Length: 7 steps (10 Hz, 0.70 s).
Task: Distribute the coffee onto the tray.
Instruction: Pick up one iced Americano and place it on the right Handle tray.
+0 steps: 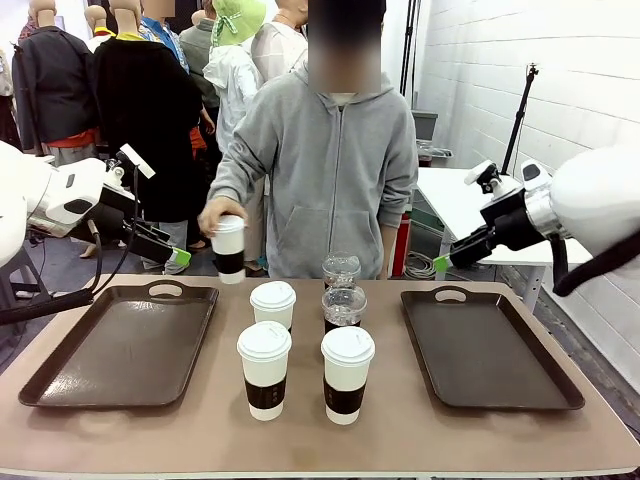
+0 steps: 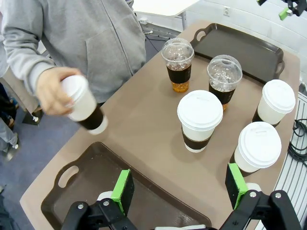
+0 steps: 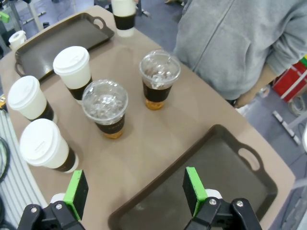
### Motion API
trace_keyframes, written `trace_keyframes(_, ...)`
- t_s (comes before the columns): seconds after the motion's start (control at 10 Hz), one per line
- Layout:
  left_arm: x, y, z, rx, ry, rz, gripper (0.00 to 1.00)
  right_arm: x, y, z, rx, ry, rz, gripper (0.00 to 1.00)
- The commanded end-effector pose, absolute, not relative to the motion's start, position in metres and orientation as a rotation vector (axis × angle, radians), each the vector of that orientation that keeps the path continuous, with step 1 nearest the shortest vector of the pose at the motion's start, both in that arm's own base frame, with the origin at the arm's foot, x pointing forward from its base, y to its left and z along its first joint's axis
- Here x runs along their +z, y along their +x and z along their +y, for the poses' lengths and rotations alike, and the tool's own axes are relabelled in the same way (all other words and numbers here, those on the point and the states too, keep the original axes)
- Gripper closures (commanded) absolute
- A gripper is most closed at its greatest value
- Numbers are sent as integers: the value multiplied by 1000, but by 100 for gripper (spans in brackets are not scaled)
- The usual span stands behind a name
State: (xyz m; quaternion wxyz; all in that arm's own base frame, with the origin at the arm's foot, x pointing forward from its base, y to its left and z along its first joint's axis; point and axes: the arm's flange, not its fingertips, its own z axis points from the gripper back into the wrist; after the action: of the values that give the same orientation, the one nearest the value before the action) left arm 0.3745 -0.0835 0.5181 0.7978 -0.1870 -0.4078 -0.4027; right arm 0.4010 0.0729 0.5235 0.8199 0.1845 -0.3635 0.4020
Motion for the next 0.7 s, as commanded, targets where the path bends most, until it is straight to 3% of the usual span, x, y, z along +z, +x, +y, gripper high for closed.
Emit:
trace_keyframes(0.0, 516, 374, -83, -863, -409, -874, 0, 521, 445, 72, 917, 436, -793, 0)
trace_keyframes(0.6, 516, 374, -83, -863, -409, -874, 0, 494, 499, 57, 1122, 657, -895, 0)
